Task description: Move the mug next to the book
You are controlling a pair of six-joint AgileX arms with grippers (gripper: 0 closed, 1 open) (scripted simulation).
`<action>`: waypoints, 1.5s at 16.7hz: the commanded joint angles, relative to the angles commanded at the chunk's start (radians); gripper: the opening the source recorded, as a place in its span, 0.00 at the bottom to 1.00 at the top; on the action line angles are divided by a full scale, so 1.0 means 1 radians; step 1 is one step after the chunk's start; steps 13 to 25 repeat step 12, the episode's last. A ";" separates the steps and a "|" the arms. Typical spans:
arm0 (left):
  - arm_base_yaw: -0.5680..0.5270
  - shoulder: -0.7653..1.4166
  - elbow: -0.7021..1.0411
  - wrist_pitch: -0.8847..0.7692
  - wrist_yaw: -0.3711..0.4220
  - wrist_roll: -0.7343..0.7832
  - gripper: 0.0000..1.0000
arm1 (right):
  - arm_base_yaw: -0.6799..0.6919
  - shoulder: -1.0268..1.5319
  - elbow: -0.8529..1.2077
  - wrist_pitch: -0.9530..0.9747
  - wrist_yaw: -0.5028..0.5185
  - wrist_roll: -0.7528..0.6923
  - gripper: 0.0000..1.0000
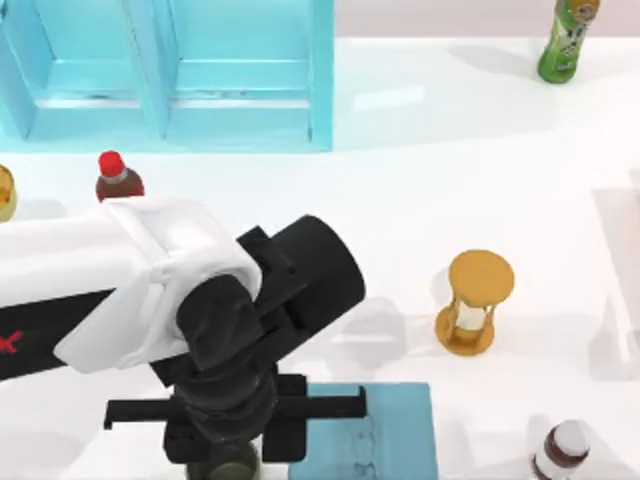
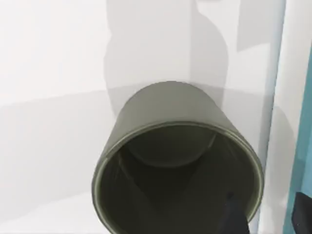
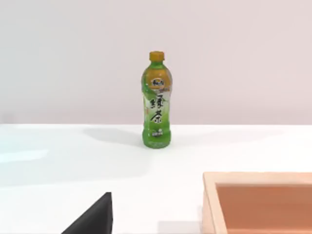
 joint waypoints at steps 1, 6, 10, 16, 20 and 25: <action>0.000 0.000 0.000 0.000 0.000 0.000 0.60 | 0.000 0.000 0.000 0.000 0.000 0.000 1.00; 0.000 0.000 0.000 0.000 0.000 0.000 0.98 | 0.000 0.000 0.000 0.000 0.000 0.000 1.00; 0.000 0.000 0.000 0.000 0.000 0.000 1.00 | 0.000 0.000 0.000 0.000 0.000 0.000 1.00; 0.000 0.000 0.000 0.000 0.000 0.000 1.00 | 0.000 0.000 0.000 0.000 0.000 0.000 1.00; 0.000 0.000 0.000 0.000 0.000 0.000 1.00 | 0.000 0.000 0.000 0.000 0.000 0.000 1.00; 0.000 0.000 0.000 0.000 0.000 0.000 1.00 | 0.000 0.000 0.000 0.000 0.000 0.000 1.00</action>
